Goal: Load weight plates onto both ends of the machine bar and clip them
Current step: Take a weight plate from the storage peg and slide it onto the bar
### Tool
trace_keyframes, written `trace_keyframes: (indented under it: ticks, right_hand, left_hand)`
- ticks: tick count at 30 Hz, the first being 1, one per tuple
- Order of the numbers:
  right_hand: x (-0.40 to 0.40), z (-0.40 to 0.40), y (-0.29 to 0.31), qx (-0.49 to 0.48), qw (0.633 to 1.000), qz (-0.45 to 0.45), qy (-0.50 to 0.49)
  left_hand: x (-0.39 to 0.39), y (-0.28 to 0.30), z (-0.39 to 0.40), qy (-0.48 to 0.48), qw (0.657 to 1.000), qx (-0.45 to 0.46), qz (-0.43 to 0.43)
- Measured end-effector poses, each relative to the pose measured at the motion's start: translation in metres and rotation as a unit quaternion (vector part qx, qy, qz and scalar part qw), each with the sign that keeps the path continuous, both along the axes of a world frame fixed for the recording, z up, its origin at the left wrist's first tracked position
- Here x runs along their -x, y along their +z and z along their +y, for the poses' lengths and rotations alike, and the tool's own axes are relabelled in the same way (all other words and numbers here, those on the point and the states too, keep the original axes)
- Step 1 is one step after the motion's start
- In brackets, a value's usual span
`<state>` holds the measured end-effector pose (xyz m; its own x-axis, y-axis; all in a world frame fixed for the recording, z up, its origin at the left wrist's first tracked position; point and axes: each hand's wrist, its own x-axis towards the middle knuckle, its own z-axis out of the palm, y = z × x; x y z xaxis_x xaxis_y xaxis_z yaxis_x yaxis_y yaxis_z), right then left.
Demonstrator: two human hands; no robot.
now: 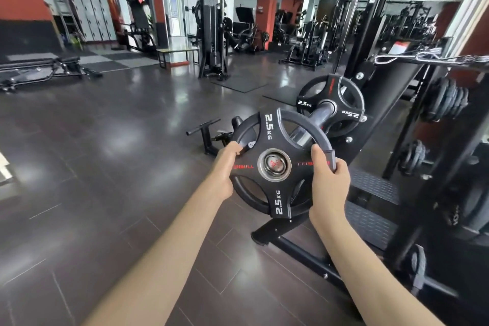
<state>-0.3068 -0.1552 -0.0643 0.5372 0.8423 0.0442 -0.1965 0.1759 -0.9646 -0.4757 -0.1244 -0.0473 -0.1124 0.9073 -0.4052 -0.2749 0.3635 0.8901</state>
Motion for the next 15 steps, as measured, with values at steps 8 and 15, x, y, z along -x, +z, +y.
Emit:
trace_keyframes:
  ticks: [8,15]
  right_hand:
    - [-0.001,0.001,-0.012,-0.049,0.988,-0.146,-0.031]
    - [-0.022,0.030,-0.003,-0.036,0.989,-0.144,-0.003]
  left_hand:
    - [-0.008,-0.006,0.013,-0.030,0.980,-0.007,-0.198]
    - [-0.026,0.003,0.050,-0.084,0.986,0.006,-0.145]
